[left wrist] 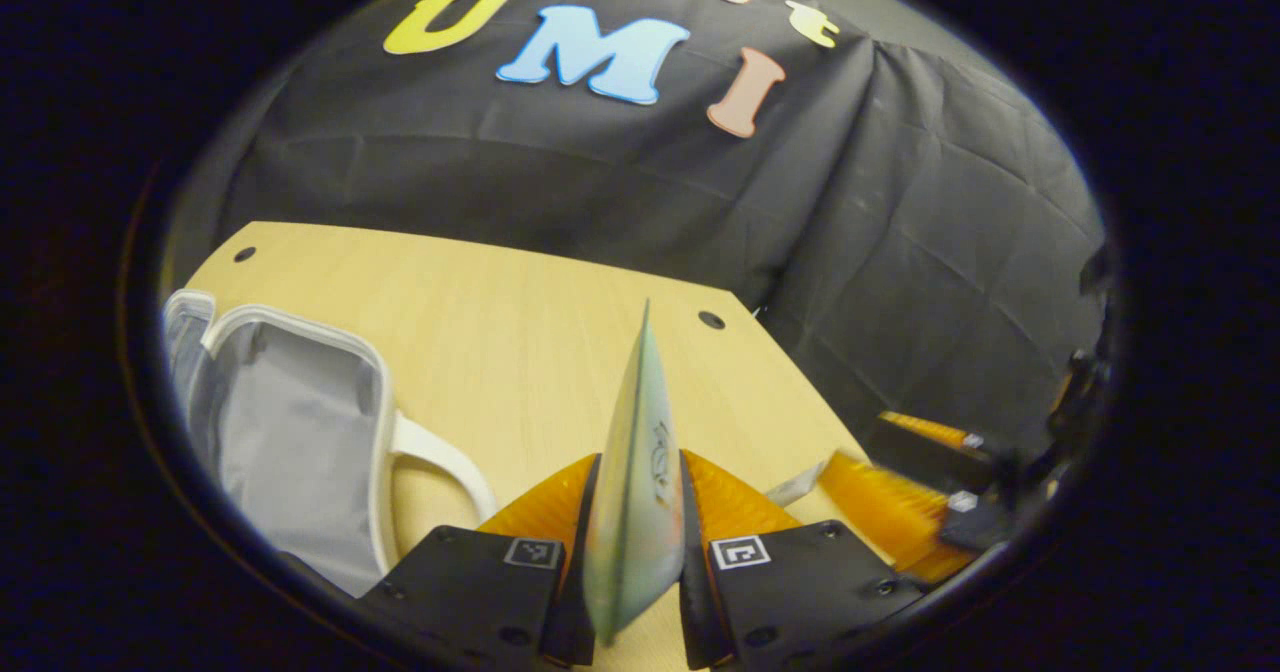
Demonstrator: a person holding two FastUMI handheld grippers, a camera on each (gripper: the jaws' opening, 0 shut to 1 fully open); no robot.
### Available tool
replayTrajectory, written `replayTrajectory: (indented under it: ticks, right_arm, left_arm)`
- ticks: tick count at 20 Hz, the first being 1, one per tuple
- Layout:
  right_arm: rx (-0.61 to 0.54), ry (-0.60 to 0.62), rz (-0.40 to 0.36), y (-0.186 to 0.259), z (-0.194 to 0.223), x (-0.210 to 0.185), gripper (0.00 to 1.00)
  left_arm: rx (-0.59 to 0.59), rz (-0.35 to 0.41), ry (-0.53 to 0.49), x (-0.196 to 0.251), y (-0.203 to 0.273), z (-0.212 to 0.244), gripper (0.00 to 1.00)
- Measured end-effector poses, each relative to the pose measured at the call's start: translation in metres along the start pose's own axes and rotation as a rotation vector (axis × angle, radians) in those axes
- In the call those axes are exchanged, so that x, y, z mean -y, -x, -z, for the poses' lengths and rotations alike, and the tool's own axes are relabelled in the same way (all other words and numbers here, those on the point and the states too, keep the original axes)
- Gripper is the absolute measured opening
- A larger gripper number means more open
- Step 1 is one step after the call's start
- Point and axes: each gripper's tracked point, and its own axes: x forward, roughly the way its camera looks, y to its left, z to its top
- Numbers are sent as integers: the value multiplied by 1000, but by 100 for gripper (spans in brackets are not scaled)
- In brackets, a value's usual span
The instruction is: First open the suitcase, pack the skin care products into it, and then close the suitcase.
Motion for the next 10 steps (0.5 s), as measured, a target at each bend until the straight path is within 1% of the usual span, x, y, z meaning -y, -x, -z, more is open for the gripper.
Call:
replayTrajectory:
  ticks: [2, 3, 4, 5, 6, 7, 8, 9, 10]
  right_arm:
    - [-73, -9, -2, -17, 28, -2, 92]
    - [-112, -21, -2, -25, 41, -3, 87]
    - [-137, -34, 5, -31, 49, -2, 84]
    - [-155, -47, 13, -34, 56, -1, 72]
    - [-172, -56, 25, -36, 59, 0, 65]
    - [-180, -62, 42, -36, 62, 3, 55]
    - [-182, -76, 59, -33, 61, 4, 41]
    - [-195, -93, 55, -32, 63, 1, 27]
    - [-202, -108, 63, -27, 61, -2, 29]
  left_arm:
    - [26, -32, 24, -19, 36, -22, 40]
    - [31, -53, 33, -30, 55, -31, 40]
    - [39, -90, 29, -49, 70, -39, 42]
    - [41, -123, 23, -69, 82, -44, 43]
    - [38, -158, 18, -93, 89, -46, 43]
    - [22, -193, 17, -113, 96, -45, 40]
    - [3, -230, 8, -135, 103, -43, 37]
    - [-19, -263, -6, -158, 109, -40, 43]
    - [-56, -296, -20, -195, 104, -45, 43]
